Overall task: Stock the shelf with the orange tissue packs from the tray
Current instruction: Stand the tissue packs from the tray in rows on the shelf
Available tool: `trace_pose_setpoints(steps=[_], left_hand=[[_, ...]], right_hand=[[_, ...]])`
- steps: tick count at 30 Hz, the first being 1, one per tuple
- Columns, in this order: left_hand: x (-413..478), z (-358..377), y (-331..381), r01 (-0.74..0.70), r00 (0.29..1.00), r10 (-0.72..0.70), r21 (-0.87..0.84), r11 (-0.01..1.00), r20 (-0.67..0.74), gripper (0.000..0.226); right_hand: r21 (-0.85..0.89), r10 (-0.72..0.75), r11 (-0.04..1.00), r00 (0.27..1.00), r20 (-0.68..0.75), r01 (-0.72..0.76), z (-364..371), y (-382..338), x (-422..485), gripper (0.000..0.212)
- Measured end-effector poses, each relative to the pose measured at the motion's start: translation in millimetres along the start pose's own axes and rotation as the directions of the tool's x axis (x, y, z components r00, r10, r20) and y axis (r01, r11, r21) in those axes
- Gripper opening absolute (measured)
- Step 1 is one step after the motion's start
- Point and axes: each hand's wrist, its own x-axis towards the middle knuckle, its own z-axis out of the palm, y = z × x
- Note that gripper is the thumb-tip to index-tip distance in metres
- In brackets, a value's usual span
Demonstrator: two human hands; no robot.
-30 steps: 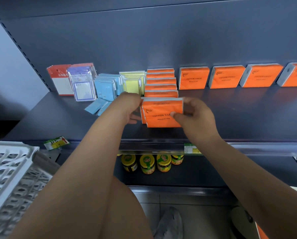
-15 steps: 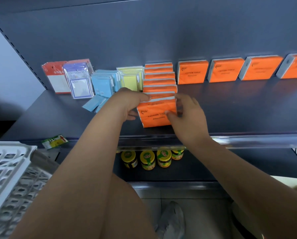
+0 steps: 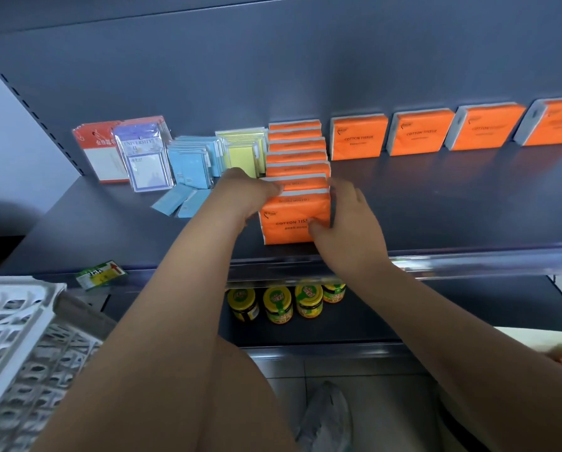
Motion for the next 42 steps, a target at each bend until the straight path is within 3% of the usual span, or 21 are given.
trace_pose_setpoints(steps=[3, 7, 11, 15, 23, 28, 42], left_hand=[[-4.2, 6.9, -2.3, -0.125, 0.978, 0.142, 0.11, 0.986, -0.156, 0.036], [-16.0, 22.0, -2.1, -0.27, 0.878, 0.394, 0.4, 0.876, -0.272, 0.041], [-29.7, 42.3, 4.1, -0.352, 0.728, 0.636, 0.655, 0.668, -0.257, 0.049], [-41.6, 66.4, 13.4, -0.389, 0.688, 0.71, 0.749, 0.536, -0.15, 0.055], [-75.7, 129.2, 34.0, -0.543, 0.641, 0.765, 0.743, 0.392, 0.065, 0.055], [-94.9, 162.0, 42.7, -0.613, 0.643, 0.747, 0.697, 0.371, 0.168, 0.059], [-145.2, 263.8, 73.6, -0.806, 0.536, 0.741, 0.506, 0.307, 0.404, 0.056]], right_hand=[[-0.017, -0.031, 0.999, 0.999, -0.025, 0.031, -1.9, -0.3, -3.9, 0.059], [-0.063, -0.053, 0.997, 0.993, -0.105, 0.047, -9.2, -1.7, -9.0, 0.056], [-0.159, -0.073, 0.986, 0.984, -0.16, 0.047, -25.4, 0.6, -9.7, 0.06], [-0.202, -0.107, 0.977, 0.971, -0.212, 0.063, -48.4, 10.9, -15.9, 0.057], [-0.27, -0.053, 0.962, 0.955, -0.29, -0.029, -106.1, 52.7, -36.8, 0.051], [-0.324, 0.017, 0.937, 0.943, -0.333, -0.131, -144.4, 77.3, -53.9, 0.052], [-0.419, 0.146, 0.843, 0.893, -0.426, -0.338, -237.7, 146.9, -124.4, 0.053]])
